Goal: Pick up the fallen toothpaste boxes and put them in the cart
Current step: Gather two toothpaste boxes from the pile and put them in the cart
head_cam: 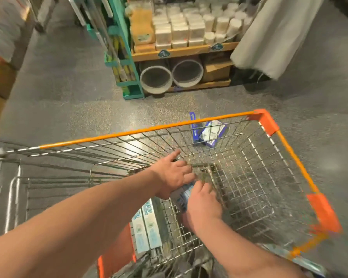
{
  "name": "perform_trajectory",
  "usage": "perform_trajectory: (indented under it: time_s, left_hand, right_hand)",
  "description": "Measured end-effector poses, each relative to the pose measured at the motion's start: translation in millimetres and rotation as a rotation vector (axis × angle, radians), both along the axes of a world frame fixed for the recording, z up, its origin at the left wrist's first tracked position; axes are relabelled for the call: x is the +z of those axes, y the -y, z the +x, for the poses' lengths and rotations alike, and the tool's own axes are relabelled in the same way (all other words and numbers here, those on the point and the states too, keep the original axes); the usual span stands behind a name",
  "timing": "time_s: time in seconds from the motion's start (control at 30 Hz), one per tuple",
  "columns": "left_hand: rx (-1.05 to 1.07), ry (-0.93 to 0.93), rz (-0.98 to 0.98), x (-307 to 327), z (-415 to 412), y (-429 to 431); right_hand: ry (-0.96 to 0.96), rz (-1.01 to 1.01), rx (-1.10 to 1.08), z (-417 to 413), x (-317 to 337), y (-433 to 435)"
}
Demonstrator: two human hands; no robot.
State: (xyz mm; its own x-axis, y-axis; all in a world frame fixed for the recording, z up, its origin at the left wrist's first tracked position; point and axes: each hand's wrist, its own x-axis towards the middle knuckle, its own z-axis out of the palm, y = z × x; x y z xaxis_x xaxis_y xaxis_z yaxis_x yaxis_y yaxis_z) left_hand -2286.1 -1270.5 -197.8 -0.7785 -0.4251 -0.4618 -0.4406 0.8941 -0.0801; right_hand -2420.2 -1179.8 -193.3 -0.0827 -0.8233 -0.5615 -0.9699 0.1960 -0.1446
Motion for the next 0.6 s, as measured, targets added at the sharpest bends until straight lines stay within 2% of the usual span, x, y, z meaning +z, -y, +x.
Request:
perform_trajectory:
  time_s: [0.1, 0.2, 0.3, 0.37, 0.47, 0.6]
  left_hand:
    - [-0.051, 0.039, 0.022, -32, 8, 8]
    - [-0.065, 0.07, 0.061, -59, 17, 11]
    - [-0.037, 0.092, 0.103, -84, 29, 13]
    - [-0.039, 0.16, 0.157, -99, 32, 14]
    - [-0.032, 0.174, 0.226, -121, 37, 8]
    - [-0.034, 0.128, 0.235, -143, 47, -1]
  right_hand:
    - [-0.028, -0.002, -0.038, 19, -39, 3]
    - [-0.015, -0.182, -0.162, 42, -77, 3]
    - [0.019, -0.088, -0.24, 57, -114, -1]
    - [0.147, -0.04, -0.361, 61, -138, -4]
    - [0.292, -0.149, -0.546, 62, -169, -11]
    - [0.313, -0.064, -0.607, 75, -197, -28]
